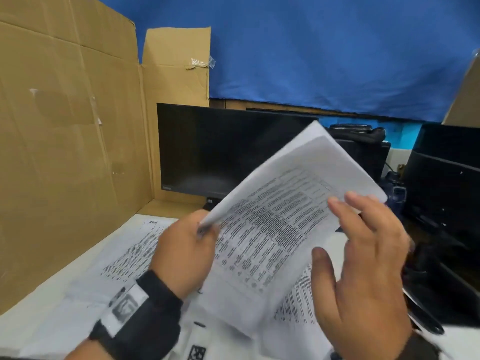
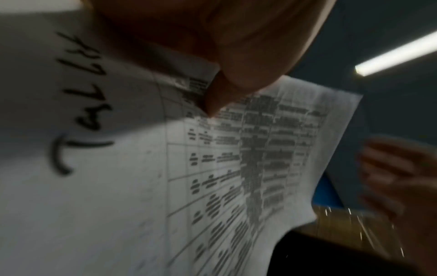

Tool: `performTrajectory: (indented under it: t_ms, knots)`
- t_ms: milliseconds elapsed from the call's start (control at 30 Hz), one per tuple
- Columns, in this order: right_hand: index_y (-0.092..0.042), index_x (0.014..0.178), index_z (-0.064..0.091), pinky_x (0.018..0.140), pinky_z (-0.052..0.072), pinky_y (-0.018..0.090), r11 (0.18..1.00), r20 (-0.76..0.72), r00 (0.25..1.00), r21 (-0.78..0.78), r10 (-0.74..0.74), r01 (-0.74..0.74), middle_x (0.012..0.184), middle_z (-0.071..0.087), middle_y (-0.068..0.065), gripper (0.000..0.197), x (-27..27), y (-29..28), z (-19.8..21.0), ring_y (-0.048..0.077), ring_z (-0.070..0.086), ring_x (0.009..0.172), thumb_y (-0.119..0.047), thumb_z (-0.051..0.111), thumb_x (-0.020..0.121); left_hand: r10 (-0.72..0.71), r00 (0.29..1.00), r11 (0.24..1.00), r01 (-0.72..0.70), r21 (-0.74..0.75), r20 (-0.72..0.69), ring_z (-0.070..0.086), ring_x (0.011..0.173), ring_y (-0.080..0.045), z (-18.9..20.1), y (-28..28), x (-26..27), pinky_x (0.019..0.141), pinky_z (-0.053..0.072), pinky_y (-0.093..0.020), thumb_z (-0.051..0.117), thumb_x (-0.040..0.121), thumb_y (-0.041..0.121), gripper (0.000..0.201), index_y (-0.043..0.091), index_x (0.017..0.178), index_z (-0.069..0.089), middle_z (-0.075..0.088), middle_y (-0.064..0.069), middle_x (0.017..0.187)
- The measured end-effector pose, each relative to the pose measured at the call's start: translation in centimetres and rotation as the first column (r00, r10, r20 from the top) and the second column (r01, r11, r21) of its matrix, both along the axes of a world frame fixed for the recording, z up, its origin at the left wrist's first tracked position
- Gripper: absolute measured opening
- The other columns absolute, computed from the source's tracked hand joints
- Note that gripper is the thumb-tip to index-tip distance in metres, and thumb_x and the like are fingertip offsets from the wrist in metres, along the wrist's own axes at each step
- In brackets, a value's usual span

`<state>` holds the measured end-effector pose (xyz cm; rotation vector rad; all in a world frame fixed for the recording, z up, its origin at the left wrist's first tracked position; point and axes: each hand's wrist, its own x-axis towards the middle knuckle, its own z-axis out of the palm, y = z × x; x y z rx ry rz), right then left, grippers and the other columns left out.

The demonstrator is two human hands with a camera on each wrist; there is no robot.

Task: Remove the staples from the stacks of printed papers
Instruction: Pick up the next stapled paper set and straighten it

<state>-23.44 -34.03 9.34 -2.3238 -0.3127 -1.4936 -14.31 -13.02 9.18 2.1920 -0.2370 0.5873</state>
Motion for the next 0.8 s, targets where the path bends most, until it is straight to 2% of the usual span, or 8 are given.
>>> performTrajectory:
  t_ms: [133,267,433,533,600,667,733,800]
  knots:
    - [-0.014,0.145,0.047,0.118,0.019,0.059,0.879,-0.049,0.979,-0.452,-0.199,0.155,0.145,0.052,0.010,0.067,1.9,1.1,1.9,0.039,0.032,0.147,-0.004,0.038,0.079,-0.083,0.958,0.803,-0.099,0.588,0.274,0.059,0.091,-0.015,5.1,-1.6,-0.5,0.086,0.038,-0.039,0.050,0.098,0.034,0.015,0.037,0.097,0.064,0.065,0.012,0.092]
    - [-0.022,0.100,0.057,0.076,0.036,0.041,0.880,-0.309,0.857,-0.378,-0.413,0.287,0.081,0.056,-0.002,0.028,5.0,0.5,2.7,0.029,0.057,0.078,-0.007,0.058,0.077,-0.291,0.835,0.570,-0.241,0.786,0.467,0.060,0.095,-0.023,7.3,-3.0,-0.4,0.087,0.037,-0.043,0.077,0.081,0.037,0.028,0.031,0.107,0.067,0.069,0.006,0.098]
    - [-0.020,0.097,0.059,0.063,0.044,0.031,0.969,-0.511,0.860,0.211,-0.005,0.131,0.083,0.065,-0.002,0.007,6.1,-3.0,2.1,0.023,0.061,0.076,-0.018,0.063,0.092,-0.103,0.725,0.818,-0.328,0.472,0.681,0.023,0.152,-0.035,6.2,-2.8,-0.3,0.116,0.026,-0.057,0.062,0.075,0.020,0.092,0.028,0.159,0.025,0.035,-0.006,0.162]
    - [-0.021,0.111,0.069,0.081,0.055,0.032,0.730,-0.412,0.832,0.684,0.373,0.012,0.101,0.075,-0.007,0.022,5.7,-4.9,0.8,0.012,0.071,0.092,-0.009,0.069,0.092,0.078,0.886,0.995,-0.100,0.023,0.458,0.009,0.158,-0.027,3.4,-2.2,-0.7,0.126,0.017,-0.055,0.071,0.081,0.017,0.109,0.024,0.163,0.000,0.011,-0.005,0.170]
    - [-0.025,0.115,0.069,0.093,0.055,0.041,0.498,-0.253,0.780,0.863,0.573,-0.086,0.111,0.076,-0.007,0.034,5.4,-5.2,-0.4,0.013,0.073,0.102,-0.001,0.066,0.091,-0.107,0.994,0.944,0.110,-0.310,0.027,0.027,0.153,-0.021,1.0,-2.1,-0.5,0.124,0.028,-0.051,0.074,0.089,0.011,0.110,0.034,0.161,-0.006,0.025,-0.001,0.165]
    - [-0.026,0.117,0.069,0.095,0.053,0.044,0.417,-0.192,0.743,0.900,0.641,-0.127,0.116,0.075,-0.007,0.039,5.0,-4.9,-1.5,0.015,0.072,0.107,0.003,0.063,0.092,-0.365,0.899,0.815,0.181,-0.551,-0.243,0.060,0.129,-0.023,-1.8,-2.2,-0.1,0.114,0.044,-0.051,0.069,0.093,0.010,0.076,0.035,0.154,0.030,0.062,-0.001,0.142]
    - [-0.024,0.118,0.068,0.096,0.054,0.044,0.436,-0.206,0.739,0.890,0.641,-0.130,0.115,0.075,-0.006,0.037,4.7,-4.5,-2.3,0.014,0.072,0.106,0.002,0.063,0.092,-0.334,0.907,0.842,0.166,-0.513,-0.255,0.073,0.106,-0.026,-3.8,-2.1,0.1,0.104,0.052,-0.057,0.059,0.091,0.011,0.035,0.032,0.116,0.070,0.079,0.001,0.110]
    - [-0.027,0.114,0.069,0.095,0.054,0.043,0.492,-0.241,0.753,0.862,0.613,-0.124,0.113,0.076,-0.009,0.033,4.4,-3.9,-2.9,0.011,0.072,0.105,-0.002,0.065,0.093,-0.259,0.939,0.892,0.143,-0.428,-0.226,0.073,0.103,-0.020,-4.9,-2.0,-0.1,0.098,0.055,-0.054,0.051,0.095,0.010,0.031,0.027,0.106,0.074,0.080,0.007,0.105]
